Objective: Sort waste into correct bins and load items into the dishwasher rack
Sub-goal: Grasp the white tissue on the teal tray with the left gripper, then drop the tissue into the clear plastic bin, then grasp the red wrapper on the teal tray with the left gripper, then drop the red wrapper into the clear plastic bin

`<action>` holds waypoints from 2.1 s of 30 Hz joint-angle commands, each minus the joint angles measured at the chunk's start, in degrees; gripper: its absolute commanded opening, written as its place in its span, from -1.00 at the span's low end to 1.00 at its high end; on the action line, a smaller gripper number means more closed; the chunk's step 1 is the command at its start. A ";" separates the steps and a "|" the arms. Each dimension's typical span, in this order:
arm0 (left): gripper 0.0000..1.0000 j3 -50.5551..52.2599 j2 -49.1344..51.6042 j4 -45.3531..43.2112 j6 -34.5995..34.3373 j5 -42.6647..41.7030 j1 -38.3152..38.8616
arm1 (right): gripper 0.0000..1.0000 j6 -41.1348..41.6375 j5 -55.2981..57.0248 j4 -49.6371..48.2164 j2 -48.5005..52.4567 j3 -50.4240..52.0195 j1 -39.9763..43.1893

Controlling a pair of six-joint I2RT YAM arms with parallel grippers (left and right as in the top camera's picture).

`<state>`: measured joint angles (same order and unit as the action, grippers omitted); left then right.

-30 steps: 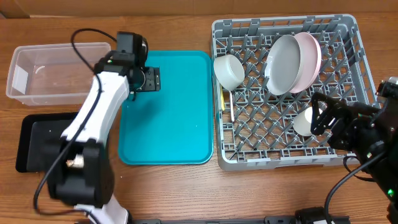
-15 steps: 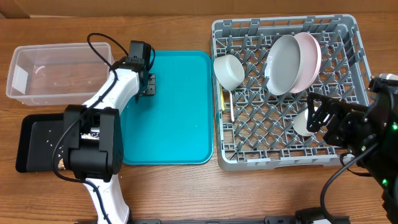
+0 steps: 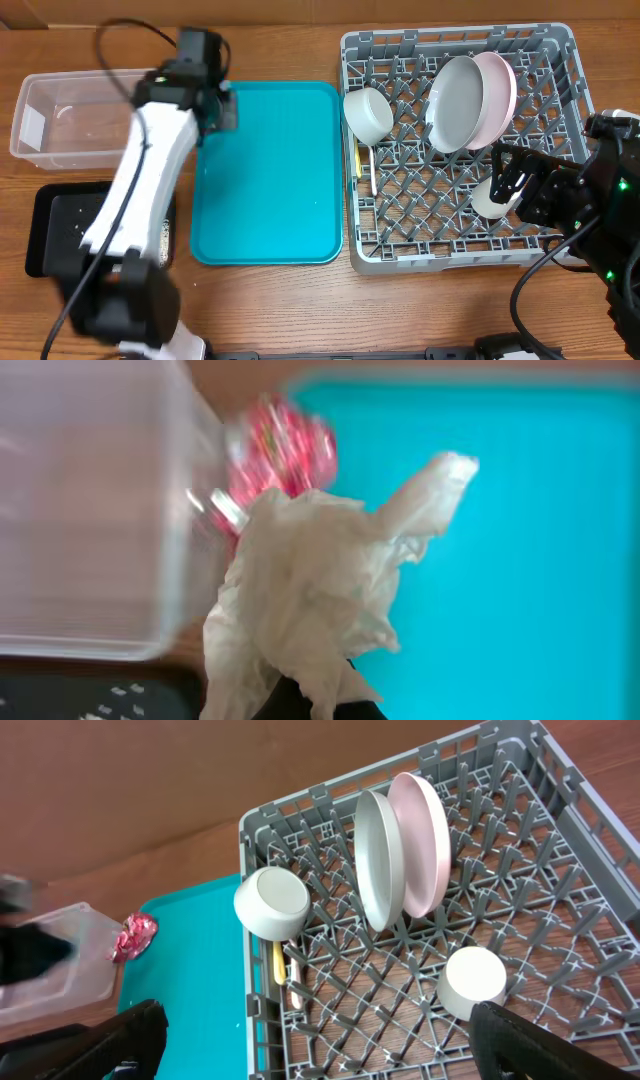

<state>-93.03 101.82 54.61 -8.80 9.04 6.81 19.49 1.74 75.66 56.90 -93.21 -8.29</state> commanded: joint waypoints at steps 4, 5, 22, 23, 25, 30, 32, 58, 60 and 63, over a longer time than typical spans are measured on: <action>-0.92 -1.55 -0.39 -7.69 2.43 4.87 -10.56 | 1.00 -0.24 1.16 -0.33 -0.42 -0.15 -0.04; -0.92 -1.55 2.27 -9.38 2.34 4.68 -12.76 | 1.00 -0.24 1.16 -0.24 -0.42 -0.15 -0.04; 0.49 -4.96 8.24 -13.44 9.90 5.62 1.62 | 1.00 -0.37 1.97 -3.61 -0.35 -0.13 -0.04; 0.50 -4.96 9.66 -14.71 10.58 5.57 1.92 | 1.00 -0.22 1.84 -3.58 -0.35 -0.13 -0.04; 0.50 -4.96 13.07 -17.11 10.71 5.57 1.99 | 1.00 -0.20 0.90 -3.58 -0.15 -0.13 -0.04; 0.57 -4.96 20.79 -22.18 11.43 7.48 0.66 | 1.00 0.04 -2.01 -3.58 0.59 -0.13 -0.04; 0.58 -4.96 22.14 -23.65 11.63 9.11 0.33 | 1.00 0.04 -2.91 -3.58 0.90 -0.13 -0.04; -0.92 -5.38 14.67 -21.57 13.46 5.01 -1.53 | 1.00 0.24 -5.75 -2.32 2.32 -0.13 -0.04; -0.92 -5.38 10.82 -20.46 13.46 3.02 -1.57 | 1.00 0.24 -5.75 -2.47 2.32 -0.13 -0.04; -0.92 -5.38 4.59 -17.29 13.29 2.95 -2.03 | 1.00 0.24 -5.77 -2.75 2.32 -0.13 -0.04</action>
<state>-97.25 113.14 34.98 5.93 13.82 5.04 19.49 -3.70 73.34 59.42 -93.21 -8.29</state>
